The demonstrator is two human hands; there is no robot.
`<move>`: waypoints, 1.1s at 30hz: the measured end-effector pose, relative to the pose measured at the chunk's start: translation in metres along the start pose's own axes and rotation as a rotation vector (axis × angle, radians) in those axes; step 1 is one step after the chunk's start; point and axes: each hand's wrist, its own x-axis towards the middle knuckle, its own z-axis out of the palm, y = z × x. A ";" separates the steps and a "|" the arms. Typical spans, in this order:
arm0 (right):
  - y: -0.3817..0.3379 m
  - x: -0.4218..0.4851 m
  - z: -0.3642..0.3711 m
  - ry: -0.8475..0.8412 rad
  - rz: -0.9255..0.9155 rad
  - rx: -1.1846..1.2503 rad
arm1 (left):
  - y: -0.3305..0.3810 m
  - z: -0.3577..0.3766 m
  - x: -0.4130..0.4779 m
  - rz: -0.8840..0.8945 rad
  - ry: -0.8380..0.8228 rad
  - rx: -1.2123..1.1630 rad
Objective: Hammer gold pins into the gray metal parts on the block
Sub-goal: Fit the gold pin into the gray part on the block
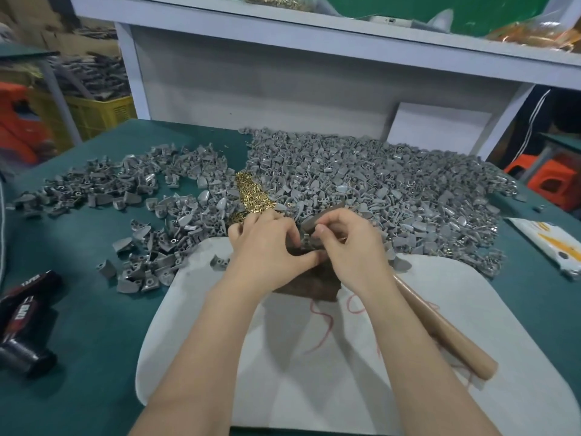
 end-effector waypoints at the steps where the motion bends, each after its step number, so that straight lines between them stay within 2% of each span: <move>1: -0.001 0.000 0.001 -0.026 0.010 0.013 | 0.001 -0.001 0.000 0.002 -0.006 -0.021; 6: -0.002 -0.001 -0.002 -0.058 -0.004 0.020 | 0.002 -0.008 0.000 0.009 0.033 -0.209; 11: -0.001 0.001 -0.005 0.016 -0.008 -0.032 | -0.002 -0.007 0.001 0.040 -0.060 -0.065; 17: -0.005 -0.001 -0.003 -0.045 0.005 -0.021 | -0.003 -0.004 0.001 0.009 0.004 -0.059; 33: -0.018 -0.006 0.013 -0.108 -0.198 -0.539 | -0.002 -0.005 0.003 -0.019 -0.012 -0.058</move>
